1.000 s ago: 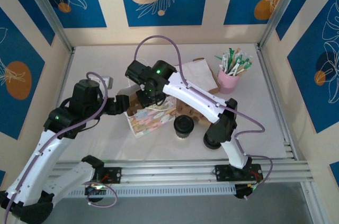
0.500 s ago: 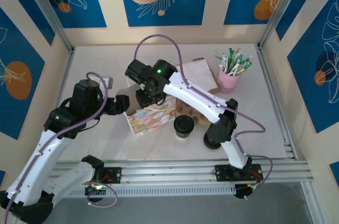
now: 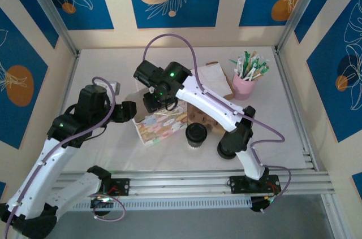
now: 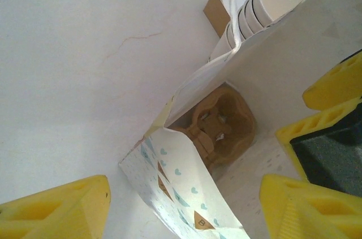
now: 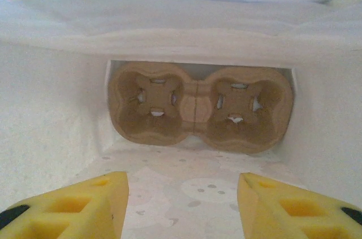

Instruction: Pack the takeout coffee

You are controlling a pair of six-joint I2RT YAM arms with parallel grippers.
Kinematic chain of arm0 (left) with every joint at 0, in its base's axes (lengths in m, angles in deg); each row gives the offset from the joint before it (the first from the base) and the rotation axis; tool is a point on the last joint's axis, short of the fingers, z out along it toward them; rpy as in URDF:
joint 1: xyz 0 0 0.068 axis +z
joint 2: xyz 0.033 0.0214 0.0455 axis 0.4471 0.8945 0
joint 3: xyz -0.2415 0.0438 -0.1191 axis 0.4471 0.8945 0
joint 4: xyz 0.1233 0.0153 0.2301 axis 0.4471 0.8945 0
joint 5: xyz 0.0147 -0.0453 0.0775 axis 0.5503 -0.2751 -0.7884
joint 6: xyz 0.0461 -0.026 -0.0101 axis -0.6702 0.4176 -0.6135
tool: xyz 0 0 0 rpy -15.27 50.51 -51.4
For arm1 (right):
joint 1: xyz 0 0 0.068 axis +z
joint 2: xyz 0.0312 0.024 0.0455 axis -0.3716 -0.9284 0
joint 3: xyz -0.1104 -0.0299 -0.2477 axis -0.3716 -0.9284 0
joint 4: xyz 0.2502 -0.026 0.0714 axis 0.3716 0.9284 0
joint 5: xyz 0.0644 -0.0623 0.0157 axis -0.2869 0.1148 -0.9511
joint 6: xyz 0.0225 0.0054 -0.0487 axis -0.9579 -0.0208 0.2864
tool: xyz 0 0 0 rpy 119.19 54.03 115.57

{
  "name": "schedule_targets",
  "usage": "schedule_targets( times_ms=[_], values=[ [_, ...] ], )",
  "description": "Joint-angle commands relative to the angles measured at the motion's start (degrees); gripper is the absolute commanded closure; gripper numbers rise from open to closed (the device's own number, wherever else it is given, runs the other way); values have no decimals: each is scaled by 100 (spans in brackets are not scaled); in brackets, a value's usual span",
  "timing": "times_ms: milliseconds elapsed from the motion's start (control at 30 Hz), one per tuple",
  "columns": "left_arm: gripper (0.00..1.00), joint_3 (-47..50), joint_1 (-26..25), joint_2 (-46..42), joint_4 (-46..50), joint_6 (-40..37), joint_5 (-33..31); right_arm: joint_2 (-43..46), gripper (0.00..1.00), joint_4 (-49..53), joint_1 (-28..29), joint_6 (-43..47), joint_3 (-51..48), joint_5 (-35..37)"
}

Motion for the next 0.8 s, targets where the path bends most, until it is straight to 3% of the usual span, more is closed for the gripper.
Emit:
schedule_targets(
  times_ms=[0,367,767],
  values=[
    [31,-109,42,12,224,63,-136,358,44,-96,56,74,99,-111],
    [31,-118,38,-37,403,116,-275,795,40,-488,8,145,-75,-192],
    [31,-166,42,-60,509,43,-264,855,49,-209,11,122,-118,-75]
  ],
)
